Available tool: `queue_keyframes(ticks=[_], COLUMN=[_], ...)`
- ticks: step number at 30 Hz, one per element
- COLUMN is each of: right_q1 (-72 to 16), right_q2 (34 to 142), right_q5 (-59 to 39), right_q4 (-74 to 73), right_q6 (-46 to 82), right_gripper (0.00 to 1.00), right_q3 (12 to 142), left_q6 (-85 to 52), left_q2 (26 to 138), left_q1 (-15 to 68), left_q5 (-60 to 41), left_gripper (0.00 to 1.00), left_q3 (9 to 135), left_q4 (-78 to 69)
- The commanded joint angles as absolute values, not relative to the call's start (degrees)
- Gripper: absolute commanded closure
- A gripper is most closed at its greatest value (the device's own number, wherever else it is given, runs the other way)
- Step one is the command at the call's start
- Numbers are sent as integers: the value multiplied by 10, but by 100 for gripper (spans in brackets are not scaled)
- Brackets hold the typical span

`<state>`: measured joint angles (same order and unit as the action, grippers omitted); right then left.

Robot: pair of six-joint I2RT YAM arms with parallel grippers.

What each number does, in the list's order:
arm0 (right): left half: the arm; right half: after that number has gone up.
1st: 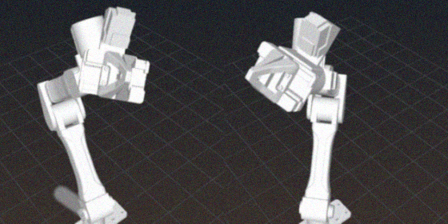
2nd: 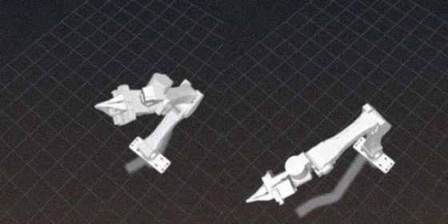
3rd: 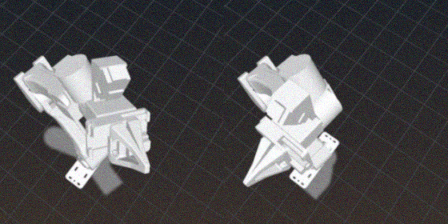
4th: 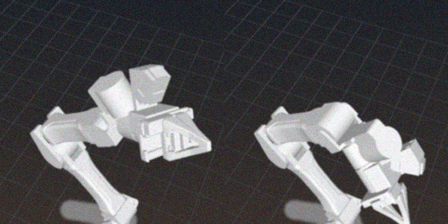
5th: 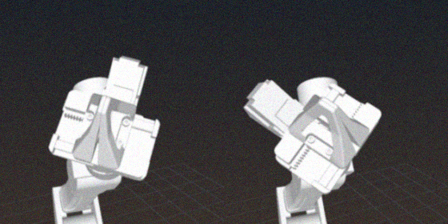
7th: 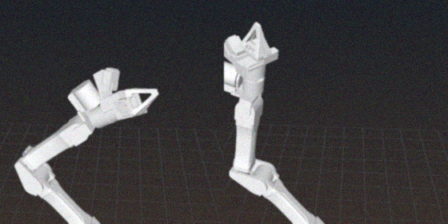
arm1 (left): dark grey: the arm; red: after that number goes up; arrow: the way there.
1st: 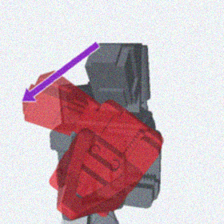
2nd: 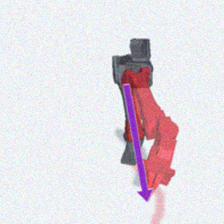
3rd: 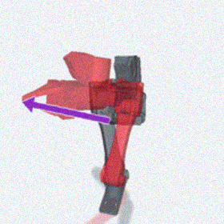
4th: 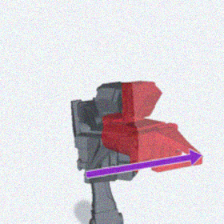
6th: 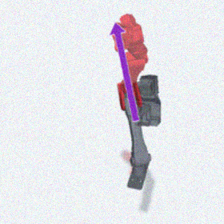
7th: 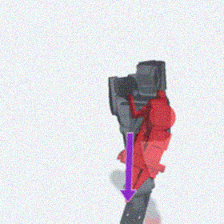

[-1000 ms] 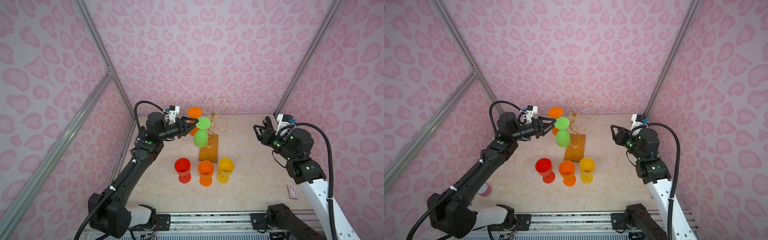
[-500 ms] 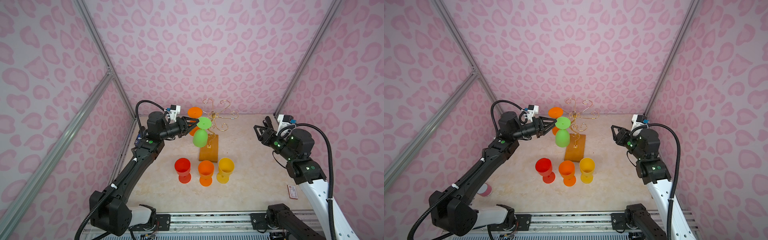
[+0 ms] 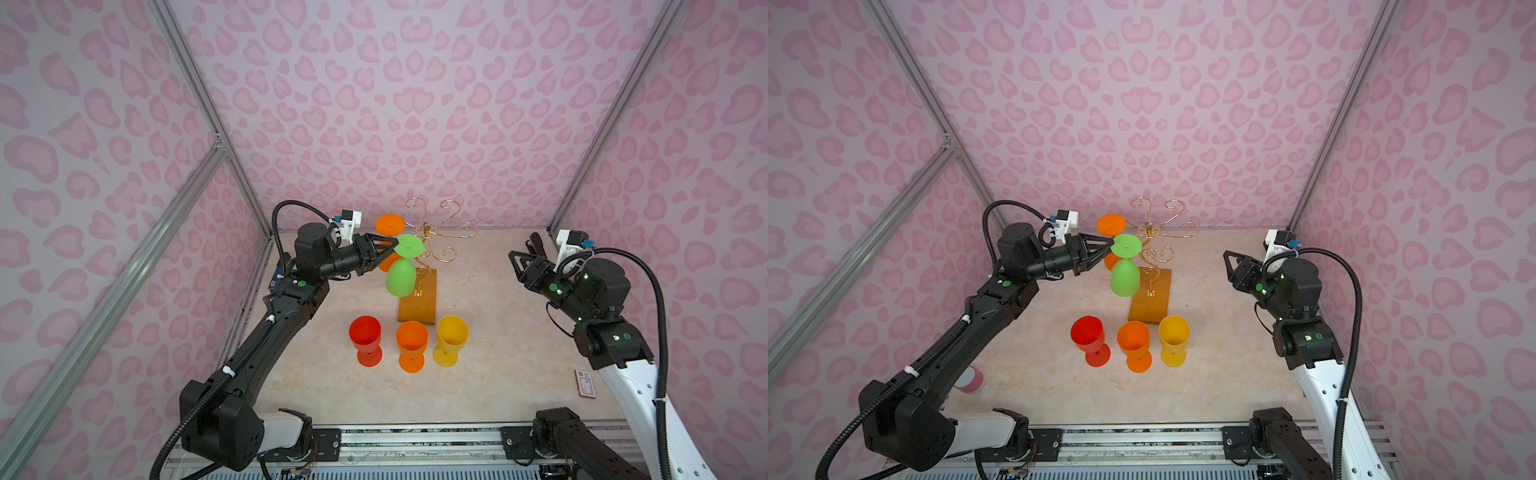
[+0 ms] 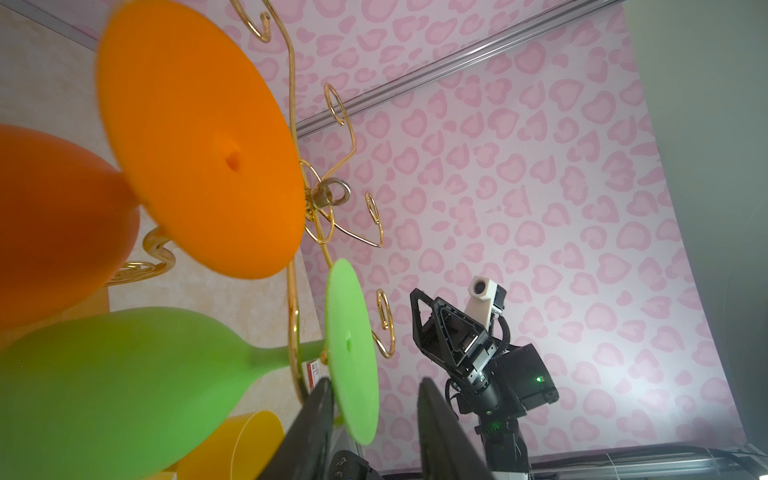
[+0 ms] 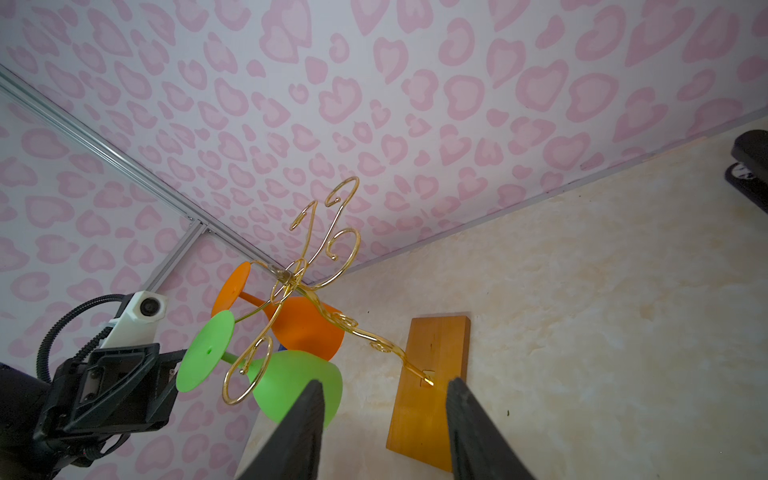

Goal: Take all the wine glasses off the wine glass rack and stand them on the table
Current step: 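Close the left gripper on the green glass base on the rack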

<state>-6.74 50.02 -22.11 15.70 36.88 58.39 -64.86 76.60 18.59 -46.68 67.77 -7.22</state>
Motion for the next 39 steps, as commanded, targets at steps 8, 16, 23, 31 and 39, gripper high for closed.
queue_keyframes(ticks=[8, 16, 23, 31, 39], right_q1=[-65, -64, -64, -65, -65], right_q2=[503, 506, 504, 508, 512], right_q5=[-229, -240, -243, -257, -259], right_q4=[135, 121, 114, 96, 90], right_q6=[374, 384, 390, 405, 410], right_gripper=[51, 52, 52, 52, 52], right_q3=[579, 573, 566, 560, 556], left_q6=[-645, -637, -633, -633, -645], left_q2=[773, 769, 763, 753, 751], left_q1=[187, 186, 182, 173, 170], left_q5=[-474, -471, -469, -468, -471], left_gripper=[76, 85, 93, 98, 98], left_q3=[683, 685, 682, 678, 680], left_q4=[-70, -54, -43, -38, -48])
